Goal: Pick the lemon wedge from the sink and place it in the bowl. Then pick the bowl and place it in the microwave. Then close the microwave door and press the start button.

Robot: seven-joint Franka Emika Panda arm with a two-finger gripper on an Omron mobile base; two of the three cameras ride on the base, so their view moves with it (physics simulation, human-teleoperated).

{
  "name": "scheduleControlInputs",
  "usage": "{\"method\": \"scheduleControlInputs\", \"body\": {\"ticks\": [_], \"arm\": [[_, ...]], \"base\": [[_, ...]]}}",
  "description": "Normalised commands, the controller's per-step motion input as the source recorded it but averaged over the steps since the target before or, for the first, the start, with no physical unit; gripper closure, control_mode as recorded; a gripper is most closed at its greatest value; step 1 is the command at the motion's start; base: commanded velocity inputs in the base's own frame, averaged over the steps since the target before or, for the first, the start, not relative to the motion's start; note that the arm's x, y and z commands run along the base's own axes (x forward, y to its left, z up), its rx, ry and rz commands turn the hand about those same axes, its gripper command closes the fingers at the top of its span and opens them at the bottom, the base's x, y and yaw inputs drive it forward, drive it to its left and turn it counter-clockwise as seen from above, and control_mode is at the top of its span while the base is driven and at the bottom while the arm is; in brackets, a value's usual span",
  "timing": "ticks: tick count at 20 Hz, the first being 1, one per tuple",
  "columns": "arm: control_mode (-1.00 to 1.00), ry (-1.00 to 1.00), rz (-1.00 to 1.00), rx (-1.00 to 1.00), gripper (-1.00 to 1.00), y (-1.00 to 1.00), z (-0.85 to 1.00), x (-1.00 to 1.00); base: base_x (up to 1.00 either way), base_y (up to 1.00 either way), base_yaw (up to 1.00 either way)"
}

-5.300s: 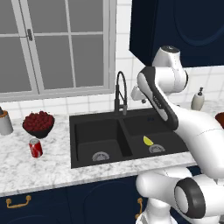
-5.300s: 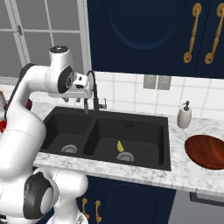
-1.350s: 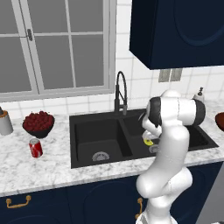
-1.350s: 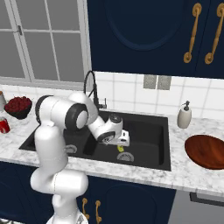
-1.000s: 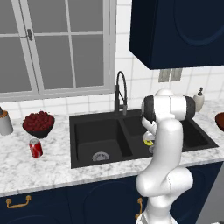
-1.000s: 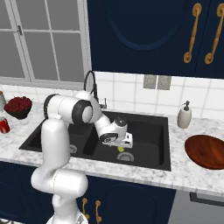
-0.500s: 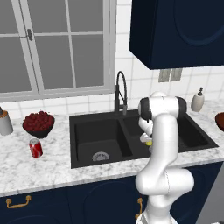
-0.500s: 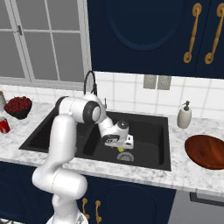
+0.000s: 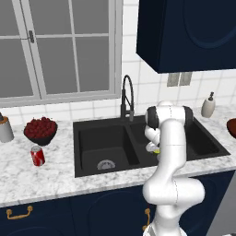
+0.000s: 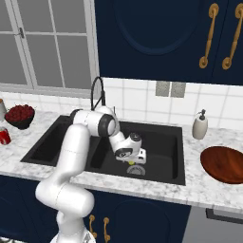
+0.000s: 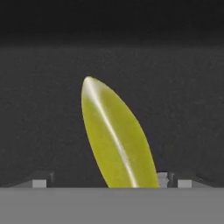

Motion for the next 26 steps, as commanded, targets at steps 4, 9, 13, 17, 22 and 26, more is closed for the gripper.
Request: {"method": "scheduleControlInputs", "body": {"ticks": [4,9,13,17,22,26], "arm": [[-1.0,0.09,0.0,0.0,-1.0,0.0,-0.28,0.44],[-1.0,0.09,0.0,0.0,-1.0,0.0,-0.27,0.35],[-1.0,0.05,0.03,0.0,1.0,0.0,-0.31,0.11],[-1.0,-0.05,0.04,0.01,1.0,0.0,-0.08,-0.36],[-1.0,-0.17,0.02,0.0,1.0,-0.22,0.77,-0.86],[-1.0,-0.15,0.01,0.0,1.0,-0.34,1.0,-1.0]], "base": [[0.0,0.0,0.0],[0.0,0.0,0.0],[0.0,0.0,0.0],[0.0,0.0,0.0],[0.0,0.0,0.0],[0.0,0.0,0.0]]}}
